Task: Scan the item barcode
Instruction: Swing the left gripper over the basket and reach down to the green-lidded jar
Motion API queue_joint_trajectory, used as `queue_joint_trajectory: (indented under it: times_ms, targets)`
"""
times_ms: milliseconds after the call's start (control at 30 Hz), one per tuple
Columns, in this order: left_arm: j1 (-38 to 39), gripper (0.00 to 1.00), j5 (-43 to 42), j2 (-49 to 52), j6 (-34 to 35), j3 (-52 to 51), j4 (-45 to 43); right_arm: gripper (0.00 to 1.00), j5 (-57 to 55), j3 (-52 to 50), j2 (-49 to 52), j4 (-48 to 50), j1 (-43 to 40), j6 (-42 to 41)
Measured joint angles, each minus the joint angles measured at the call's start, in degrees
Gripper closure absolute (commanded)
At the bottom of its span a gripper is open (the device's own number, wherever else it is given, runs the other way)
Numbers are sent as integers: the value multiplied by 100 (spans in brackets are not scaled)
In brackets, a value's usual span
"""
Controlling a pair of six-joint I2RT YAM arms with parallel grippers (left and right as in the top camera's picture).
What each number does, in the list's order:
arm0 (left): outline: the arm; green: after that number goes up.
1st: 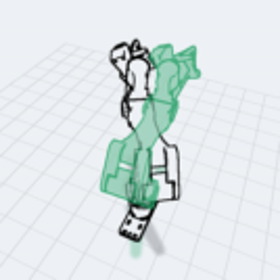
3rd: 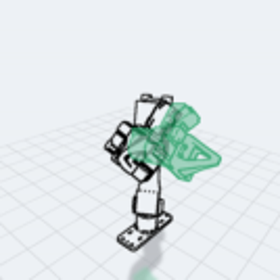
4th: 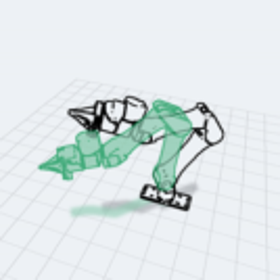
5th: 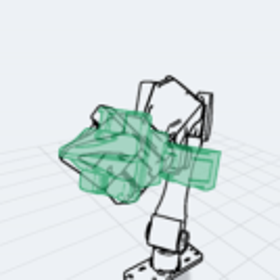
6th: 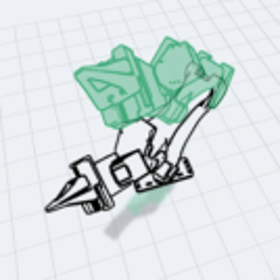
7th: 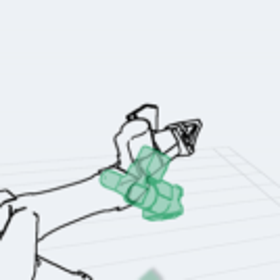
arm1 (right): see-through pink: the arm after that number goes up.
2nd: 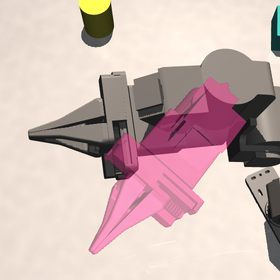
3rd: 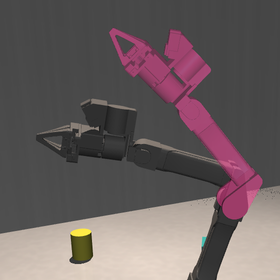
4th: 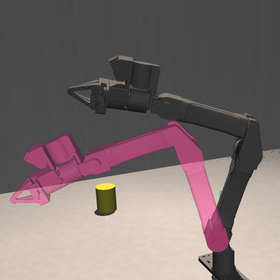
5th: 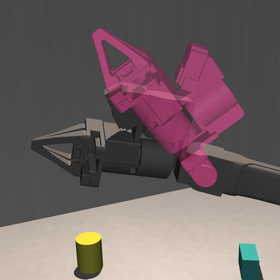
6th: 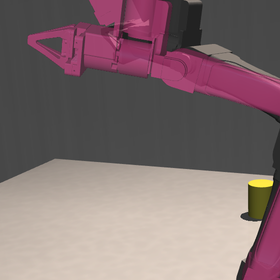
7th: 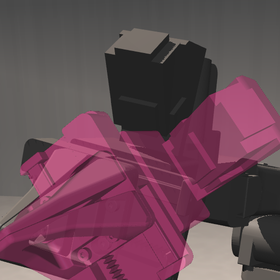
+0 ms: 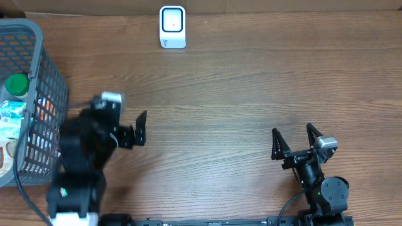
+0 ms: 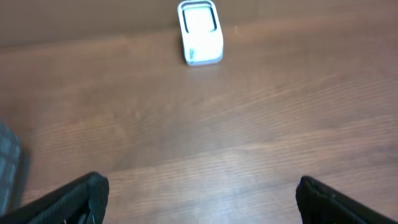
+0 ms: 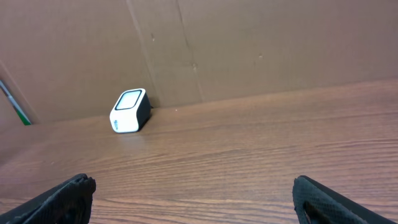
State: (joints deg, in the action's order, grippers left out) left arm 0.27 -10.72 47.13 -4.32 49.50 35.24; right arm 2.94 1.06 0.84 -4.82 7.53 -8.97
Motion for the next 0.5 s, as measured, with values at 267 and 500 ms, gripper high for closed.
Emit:
queue_joint_trajectory:
  times_ms: [267,500]
  targets:
    - [0,1,-1161,2321,42,2817,2315,0,2,0,0,4,0,0]
    - [0,0,-2181,3353,168,3036,2575,0,2,0,-4,0,0,-2]
